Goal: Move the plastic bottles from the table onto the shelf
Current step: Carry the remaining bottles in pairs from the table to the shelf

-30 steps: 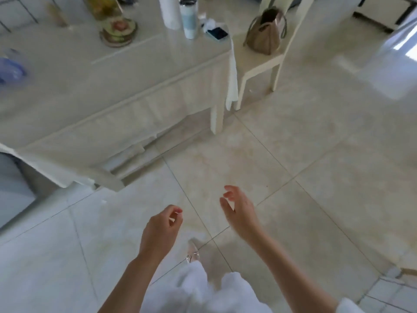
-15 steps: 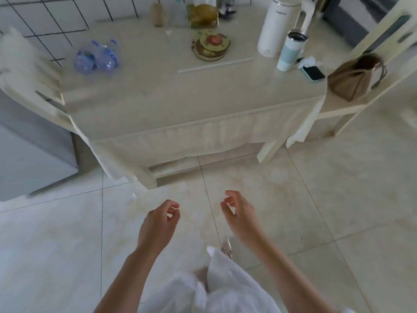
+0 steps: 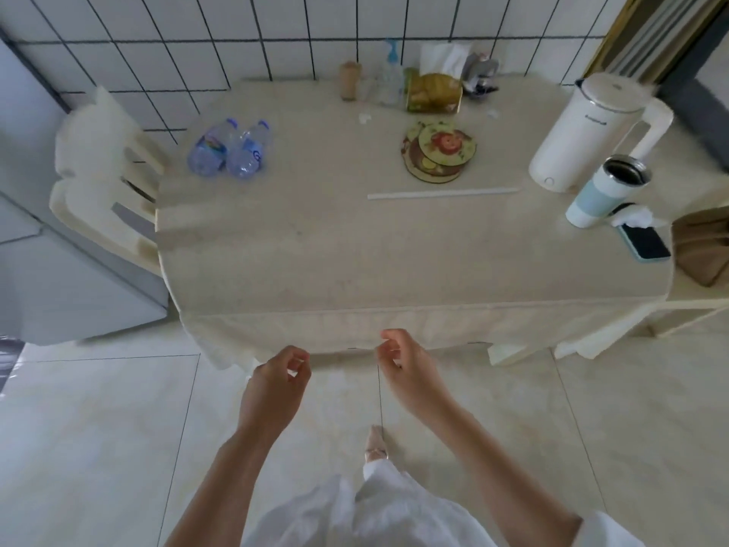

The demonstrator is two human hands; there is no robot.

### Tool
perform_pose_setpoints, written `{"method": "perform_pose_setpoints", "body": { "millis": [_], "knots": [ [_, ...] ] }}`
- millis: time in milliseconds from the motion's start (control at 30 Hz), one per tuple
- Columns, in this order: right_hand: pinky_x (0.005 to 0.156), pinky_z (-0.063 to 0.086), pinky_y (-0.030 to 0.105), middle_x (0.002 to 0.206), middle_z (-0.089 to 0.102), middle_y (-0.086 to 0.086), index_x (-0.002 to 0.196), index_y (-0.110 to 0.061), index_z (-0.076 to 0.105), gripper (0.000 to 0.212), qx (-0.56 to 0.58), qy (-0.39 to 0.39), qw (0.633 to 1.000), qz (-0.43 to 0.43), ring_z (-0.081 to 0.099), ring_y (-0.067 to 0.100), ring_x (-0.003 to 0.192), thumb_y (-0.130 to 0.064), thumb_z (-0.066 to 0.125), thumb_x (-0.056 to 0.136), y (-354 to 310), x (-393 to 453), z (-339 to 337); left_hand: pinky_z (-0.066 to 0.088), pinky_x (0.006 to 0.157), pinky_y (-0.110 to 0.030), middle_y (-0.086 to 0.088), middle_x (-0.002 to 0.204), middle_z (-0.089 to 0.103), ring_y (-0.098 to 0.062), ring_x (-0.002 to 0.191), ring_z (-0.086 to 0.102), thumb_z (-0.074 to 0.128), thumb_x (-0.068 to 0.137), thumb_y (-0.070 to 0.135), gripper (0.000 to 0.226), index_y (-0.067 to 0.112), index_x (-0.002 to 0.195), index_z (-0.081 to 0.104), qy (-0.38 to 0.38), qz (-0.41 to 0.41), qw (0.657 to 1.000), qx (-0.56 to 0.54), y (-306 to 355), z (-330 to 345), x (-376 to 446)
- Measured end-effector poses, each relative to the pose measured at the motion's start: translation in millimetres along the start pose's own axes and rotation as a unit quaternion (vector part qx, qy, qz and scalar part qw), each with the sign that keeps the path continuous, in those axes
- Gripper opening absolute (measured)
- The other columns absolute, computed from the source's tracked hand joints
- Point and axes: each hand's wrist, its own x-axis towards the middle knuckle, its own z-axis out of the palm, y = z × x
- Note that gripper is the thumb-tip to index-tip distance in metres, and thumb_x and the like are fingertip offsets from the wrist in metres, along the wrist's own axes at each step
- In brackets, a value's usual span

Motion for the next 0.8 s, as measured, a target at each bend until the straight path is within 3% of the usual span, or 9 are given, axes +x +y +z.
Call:
{"method": "perform_pose_setpoints", "body": {
  "millis": [267,400,600,800],
  "knots": [
    [0.081,0.043,0.021,0.107,0.068,0.010,0.121,-0.005,0.057,0.031,-0.004,-0.034,0.999,-0.022,0.062,0.021,0.093,-0.018,0.056,0.093,-55,112,3,0.056,0.075,-0.038,0.006,0.083,0.071,-0.018,0.078,0.070,0.061,0.090,0.022,0.011,0.026,0.098,0.067,0.046,-0.017,0.998,-0.028,21,-30,80],
    [0.085,0.046,0.025,0.104,0.067,0.007,0.120,-0.007,0.058,0.030,0.011,-0.044,0.999,-0.012,0.058,0.014,0.085,-0.019,0.057,0.093,-88,167,18,0.055,0.077,-0.038,0.004,0.084,0.070,-0.021,0.082,0.069,0.063,0.088,0.018,0.013,0.025,0.097,0.069,0.061,-0.023,0.997,-0.030,26,-55,135],
    [0.089,0.044,0.028,0.112,0.068,0.009,0.118,-0.006,0.059,0.030,-0.014,-0.059,0.998,-0.003,0.064,0.024,0.101,-0.021,0.057,0.093,-139,251,46,0.055,0.076,-0.039,0.006,0.079,0.068,-0.023,0.080,0.069,0.064,0.087,0.018,0.012,0.024,0.095,0.069,0.072,-0.007,0.997,-0.029,21,-102,235],
    [0.089,0.048,0.031,0.107,0.071,0.008,0.115,-0.012,0.062,0.029,-0.009,-0.071,0.996,0.062,0.065,0.025,0.103,-0.025,0.058,0.089,-202,350,90,0.053,0.079,-0.037,0.007,0.079,0.066,-0.025,0.084,0.068,0.064,0.085,0.019,0.013,0.024,0.096,0.069,0.070,0.005,0.998,0.004,15,-166,353]
  ]
}}
